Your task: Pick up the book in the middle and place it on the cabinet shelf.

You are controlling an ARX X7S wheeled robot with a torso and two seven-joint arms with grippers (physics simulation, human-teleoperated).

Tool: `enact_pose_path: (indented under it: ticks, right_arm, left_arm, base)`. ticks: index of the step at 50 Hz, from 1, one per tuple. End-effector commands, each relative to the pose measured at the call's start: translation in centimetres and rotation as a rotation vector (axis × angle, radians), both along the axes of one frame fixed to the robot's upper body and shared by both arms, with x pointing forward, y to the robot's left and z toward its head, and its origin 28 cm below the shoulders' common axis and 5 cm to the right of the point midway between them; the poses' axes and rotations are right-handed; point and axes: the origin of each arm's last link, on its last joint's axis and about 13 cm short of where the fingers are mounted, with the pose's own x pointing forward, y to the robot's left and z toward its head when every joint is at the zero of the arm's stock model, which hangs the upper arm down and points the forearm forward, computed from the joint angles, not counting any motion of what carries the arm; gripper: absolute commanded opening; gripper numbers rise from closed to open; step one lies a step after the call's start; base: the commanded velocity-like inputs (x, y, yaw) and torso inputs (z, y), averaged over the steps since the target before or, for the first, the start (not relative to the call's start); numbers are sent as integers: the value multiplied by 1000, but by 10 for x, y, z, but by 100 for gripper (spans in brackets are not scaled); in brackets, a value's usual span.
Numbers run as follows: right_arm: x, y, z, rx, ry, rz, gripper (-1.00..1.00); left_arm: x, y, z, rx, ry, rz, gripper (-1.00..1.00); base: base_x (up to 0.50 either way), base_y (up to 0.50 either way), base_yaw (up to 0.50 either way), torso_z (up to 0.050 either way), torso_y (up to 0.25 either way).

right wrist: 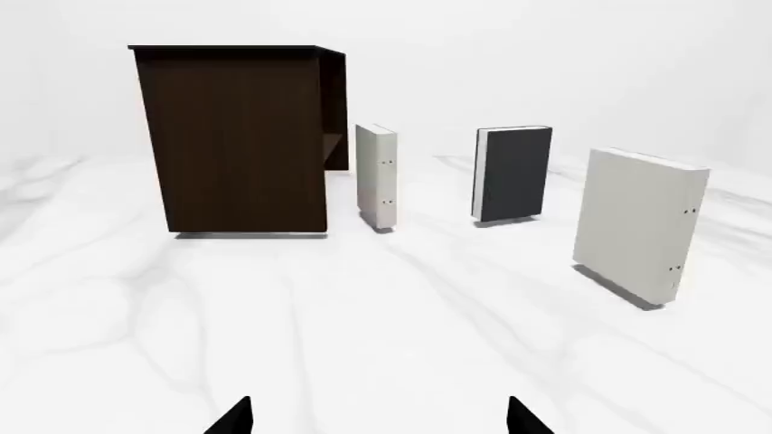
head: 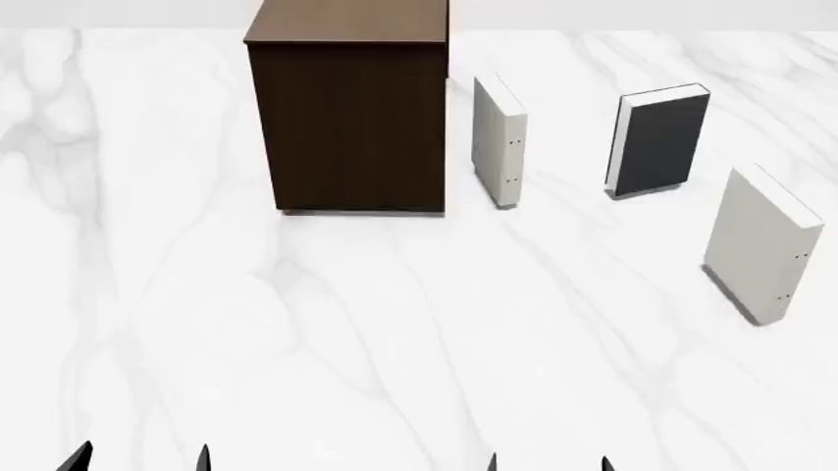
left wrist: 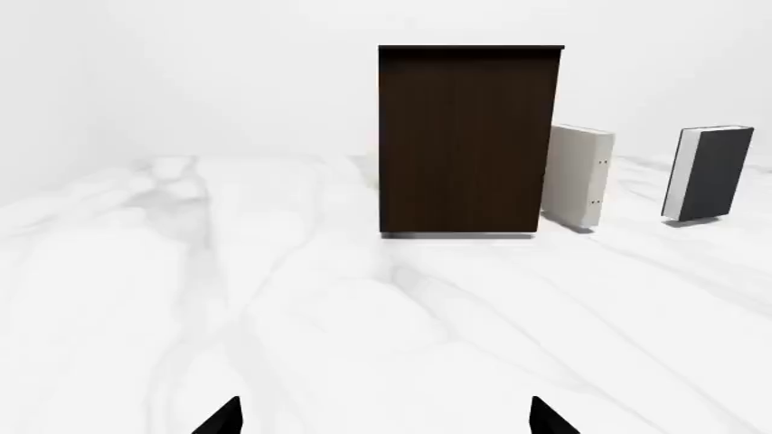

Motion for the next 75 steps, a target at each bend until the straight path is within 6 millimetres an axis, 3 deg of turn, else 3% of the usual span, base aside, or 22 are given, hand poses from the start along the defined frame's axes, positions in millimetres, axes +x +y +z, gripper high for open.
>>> enact_pose_path:
  ticks: [1,52,55,56,61,67,75]
  right_arm:
    - [1,0,0,4,5,-5,100]
    - [3,-1,0,6,14,-38,100]
    - [5,-4,23,69,-190,-88,100]
    - [5,-6,42,87,-333,-110,100]
    - [-7,-11,96,117,-733,-123,100]
    - [-20,-13,119,167,-896,-126,100]
    - [-28,-13,132,176,-965,-113,100]
  left_arm:
    - [1,0,-1,5,9,2,100]
    - [2,0,1,42,-3,24,100]
    - [3,3,21,45,-179,71,100]
    - [2,5,38,80,-326,91,100]
    - [-13,11,97,151,-737,206,100]
    - [-29,19,132,114,-897,309,100]
    - [-36,20,143,117,-960,325,100]
  base:
    - [0,0,0,0,0]
    - [0,0,0,0,0]
    - [0,0,0,0,0]
    - [0,0,0,0,0]
    - [0,0,0,0,0]
    - [0,0,0,0,0]
    - [2,0,0,0,0]
